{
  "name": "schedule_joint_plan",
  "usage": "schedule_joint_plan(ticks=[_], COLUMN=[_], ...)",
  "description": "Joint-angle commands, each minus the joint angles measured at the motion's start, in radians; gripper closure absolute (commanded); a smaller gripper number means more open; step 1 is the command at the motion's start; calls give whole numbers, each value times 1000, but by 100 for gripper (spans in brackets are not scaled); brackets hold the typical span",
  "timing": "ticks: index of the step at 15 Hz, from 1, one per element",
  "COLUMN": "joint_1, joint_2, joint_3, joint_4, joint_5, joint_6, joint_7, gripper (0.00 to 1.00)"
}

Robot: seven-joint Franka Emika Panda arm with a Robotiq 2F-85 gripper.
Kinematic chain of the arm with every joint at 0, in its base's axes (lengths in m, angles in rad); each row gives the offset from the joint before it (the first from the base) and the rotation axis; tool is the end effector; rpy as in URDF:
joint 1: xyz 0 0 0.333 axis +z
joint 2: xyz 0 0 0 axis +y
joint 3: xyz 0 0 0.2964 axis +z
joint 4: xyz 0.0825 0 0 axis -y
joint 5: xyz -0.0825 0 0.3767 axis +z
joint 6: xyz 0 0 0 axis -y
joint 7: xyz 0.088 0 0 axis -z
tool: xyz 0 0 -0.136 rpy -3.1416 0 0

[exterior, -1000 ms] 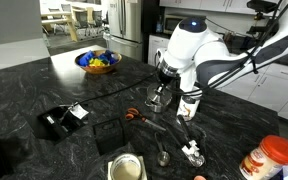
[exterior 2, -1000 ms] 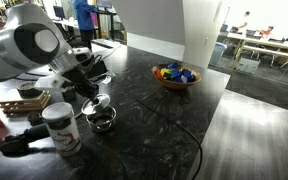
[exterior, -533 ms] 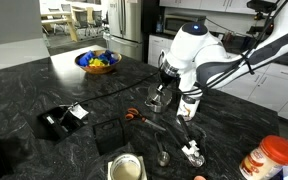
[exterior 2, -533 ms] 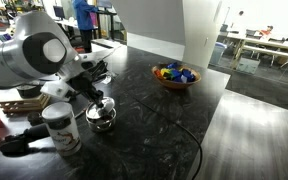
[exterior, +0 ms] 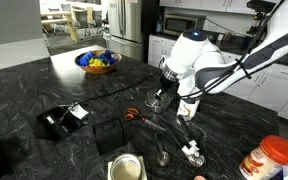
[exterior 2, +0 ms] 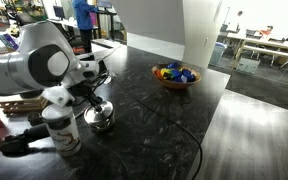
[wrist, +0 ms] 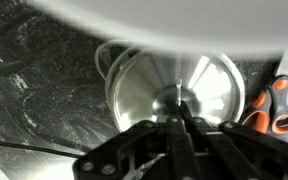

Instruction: Pick the silver lid on the counter and put it on the pot

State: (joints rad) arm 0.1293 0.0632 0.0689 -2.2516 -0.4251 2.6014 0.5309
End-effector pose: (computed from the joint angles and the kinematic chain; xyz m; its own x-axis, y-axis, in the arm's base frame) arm 0.5453 0.1118 0.3233 0.9369 0.0271 0.3484 -0.0244 -0.9895 0.1428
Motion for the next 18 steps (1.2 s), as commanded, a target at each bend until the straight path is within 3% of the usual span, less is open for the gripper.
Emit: schedule_joint_plan(ticks=[1, 12, 13, 14, 18], joint_1=[-5, -1, -1, -1, 3], joint_2=[-11, -8, -9, -10, -19], joint_3=[-10, -15, -16, -16, -13], joint_4=[-19, -11, -11, -12, -10], joint_5=[1, 2, 2, 2, -17], joint_6=[20, 18, 14, 13, 21], joint_7=[7, -9, -9, -8, -6], gripper=[99, 99, 81, 70, 43])
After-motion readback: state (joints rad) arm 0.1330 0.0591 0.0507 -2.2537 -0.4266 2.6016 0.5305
